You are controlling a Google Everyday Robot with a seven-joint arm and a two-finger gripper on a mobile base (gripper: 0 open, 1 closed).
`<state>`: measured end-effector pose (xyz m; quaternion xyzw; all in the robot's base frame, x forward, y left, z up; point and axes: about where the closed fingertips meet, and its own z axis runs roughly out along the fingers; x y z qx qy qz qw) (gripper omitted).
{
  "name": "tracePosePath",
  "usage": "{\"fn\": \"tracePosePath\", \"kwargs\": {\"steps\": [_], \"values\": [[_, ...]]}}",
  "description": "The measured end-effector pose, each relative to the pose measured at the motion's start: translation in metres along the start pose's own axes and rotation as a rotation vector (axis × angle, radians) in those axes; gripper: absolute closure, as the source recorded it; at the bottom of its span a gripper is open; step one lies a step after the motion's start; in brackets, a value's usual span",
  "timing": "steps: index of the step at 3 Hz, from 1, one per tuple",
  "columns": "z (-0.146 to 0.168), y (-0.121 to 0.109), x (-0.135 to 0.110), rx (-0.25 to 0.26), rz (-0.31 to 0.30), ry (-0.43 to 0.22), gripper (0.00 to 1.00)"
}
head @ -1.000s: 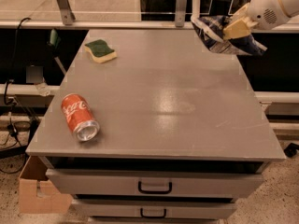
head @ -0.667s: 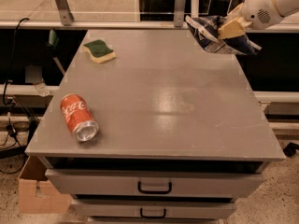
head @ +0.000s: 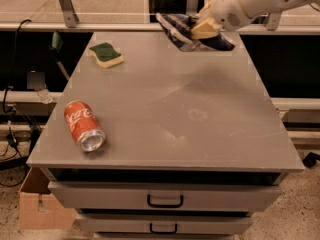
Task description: Move blue chip bag near sponge
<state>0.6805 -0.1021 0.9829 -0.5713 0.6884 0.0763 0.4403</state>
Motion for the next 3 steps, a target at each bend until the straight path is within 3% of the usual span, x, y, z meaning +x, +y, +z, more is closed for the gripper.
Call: {"fn": "tracePosePath", "kwargs": {"steps": [1, 2, 3], "values": [[0.042, 0.022, -0.043, -0.016, -0.114, -0.046, 1.0], [0.086, 0.04, -0.071, -0.052, -0.201, -0.078, 1.0], [0.127, 0.045, -0.08, -0.086, -0.248, -0.089, 1.0]]}}
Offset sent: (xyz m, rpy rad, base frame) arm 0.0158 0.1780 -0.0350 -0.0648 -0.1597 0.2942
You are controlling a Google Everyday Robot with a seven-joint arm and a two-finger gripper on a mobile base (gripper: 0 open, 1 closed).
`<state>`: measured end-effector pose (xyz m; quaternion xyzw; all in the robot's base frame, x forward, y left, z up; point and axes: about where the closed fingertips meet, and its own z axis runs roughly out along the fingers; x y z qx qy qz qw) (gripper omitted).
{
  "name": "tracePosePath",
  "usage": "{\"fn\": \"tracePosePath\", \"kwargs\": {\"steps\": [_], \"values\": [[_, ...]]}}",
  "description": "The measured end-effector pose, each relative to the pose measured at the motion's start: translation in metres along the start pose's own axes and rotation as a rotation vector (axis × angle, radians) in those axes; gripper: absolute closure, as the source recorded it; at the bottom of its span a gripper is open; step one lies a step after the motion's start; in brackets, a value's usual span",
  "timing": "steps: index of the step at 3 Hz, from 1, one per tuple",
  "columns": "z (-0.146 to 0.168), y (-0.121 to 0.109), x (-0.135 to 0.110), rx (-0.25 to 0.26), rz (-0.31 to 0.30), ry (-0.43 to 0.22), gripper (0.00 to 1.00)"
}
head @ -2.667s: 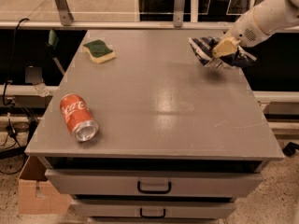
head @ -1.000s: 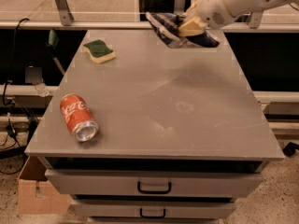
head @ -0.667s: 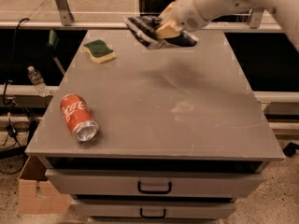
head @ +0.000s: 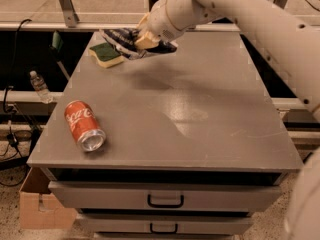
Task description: Move blue chip bag near sponge
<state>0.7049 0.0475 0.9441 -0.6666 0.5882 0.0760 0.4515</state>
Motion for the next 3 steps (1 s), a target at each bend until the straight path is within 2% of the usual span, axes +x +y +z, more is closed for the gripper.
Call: {"fn": "tracePosePath", "kwargs": {"steps": [1, 2, 3], "values": [[0.033, -0.007, 0.003, -0.031, -0.038, -0.002, 1.0], [0.053, -0.013, 0.013, -0.06, -0.062, 0.013, 0.84], [0.066, -0.017, 0.026, -0.086, -0.077, 0.036, 0.61]]}}
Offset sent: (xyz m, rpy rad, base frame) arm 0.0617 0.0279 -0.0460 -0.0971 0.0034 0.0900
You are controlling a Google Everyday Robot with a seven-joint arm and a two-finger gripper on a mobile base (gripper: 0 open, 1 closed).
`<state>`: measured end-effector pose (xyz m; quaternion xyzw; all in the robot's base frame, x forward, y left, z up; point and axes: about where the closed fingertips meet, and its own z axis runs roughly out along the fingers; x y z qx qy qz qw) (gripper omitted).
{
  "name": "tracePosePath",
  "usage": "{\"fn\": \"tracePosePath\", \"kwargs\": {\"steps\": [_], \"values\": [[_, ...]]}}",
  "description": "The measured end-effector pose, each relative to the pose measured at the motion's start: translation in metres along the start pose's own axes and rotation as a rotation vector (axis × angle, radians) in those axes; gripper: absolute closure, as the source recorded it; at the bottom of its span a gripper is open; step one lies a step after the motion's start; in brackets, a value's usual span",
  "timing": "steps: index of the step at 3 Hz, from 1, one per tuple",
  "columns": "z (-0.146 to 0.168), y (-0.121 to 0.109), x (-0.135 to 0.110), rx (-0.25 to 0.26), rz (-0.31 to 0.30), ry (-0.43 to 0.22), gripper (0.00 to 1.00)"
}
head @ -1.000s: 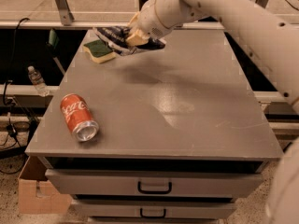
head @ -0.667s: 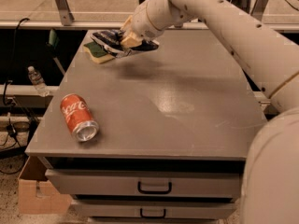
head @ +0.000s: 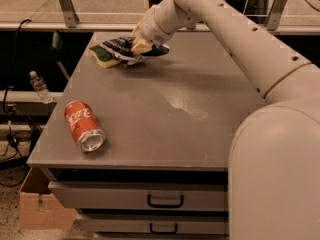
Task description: Move blue chip bag near sponge
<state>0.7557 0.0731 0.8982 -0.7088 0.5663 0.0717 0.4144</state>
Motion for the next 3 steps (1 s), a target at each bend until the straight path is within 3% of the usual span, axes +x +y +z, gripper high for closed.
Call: {"fn": "tracePosePath", "kwargs": {"steps": [2, 3], "values": [[0.004, -0.002, 0.02, -0.034, -0.028, 0.028, 0.13], [0.0, 0.0, 0.023, -0.038, -0.037, 0.029, 0.0]]}}
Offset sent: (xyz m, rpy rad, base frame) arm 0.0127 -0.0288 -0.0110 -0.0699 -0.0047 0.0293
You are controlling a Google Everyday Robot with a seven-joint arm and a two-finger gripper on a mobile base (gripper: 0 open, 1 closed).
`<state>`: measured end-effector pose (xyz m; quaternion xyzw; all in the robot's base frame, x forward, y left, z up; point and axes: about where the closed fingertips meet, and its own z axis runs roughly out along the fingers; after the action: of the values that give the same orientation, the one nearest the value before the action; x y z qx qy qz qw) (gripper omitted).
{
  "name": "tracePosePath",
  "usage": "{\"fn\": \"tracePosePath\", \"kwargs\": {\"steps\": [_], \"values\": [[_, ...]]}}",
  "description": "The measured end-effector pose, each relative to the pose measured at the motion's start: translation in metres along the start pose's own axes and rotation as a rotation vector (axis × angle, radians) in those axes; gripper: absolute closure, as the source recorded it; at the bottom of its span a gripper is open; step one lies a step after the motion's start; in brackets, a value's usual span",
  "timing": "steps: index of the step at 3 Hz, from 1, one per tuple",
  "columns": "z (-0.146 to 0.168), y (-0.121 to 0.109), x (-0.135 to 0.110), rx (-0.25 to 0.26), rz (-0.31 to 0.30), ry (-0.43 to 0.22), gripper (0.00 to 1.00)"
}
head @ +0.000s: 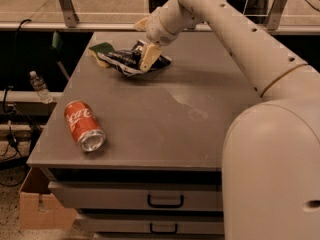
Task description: Move blue chip bag near sponge
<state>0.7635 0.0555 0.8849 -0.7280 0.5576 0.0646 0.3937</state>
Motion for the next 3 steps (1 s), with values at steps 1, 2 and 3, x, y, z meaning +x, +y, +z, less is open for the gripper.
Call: {"fn": "tracePosePath", "kwargs": {"steps": [1, 2, 3], "values": [[-0.01, 0.0, -0.002, 0.01, -0.002, -0.011, 0.0], [-0.04, -0.007, -0.009, 0.051, 0.052, -0.054, 0.0], [-0.074, -0.016, -0.015, 0.102, 0.13, -0.1, 0.0]]}}
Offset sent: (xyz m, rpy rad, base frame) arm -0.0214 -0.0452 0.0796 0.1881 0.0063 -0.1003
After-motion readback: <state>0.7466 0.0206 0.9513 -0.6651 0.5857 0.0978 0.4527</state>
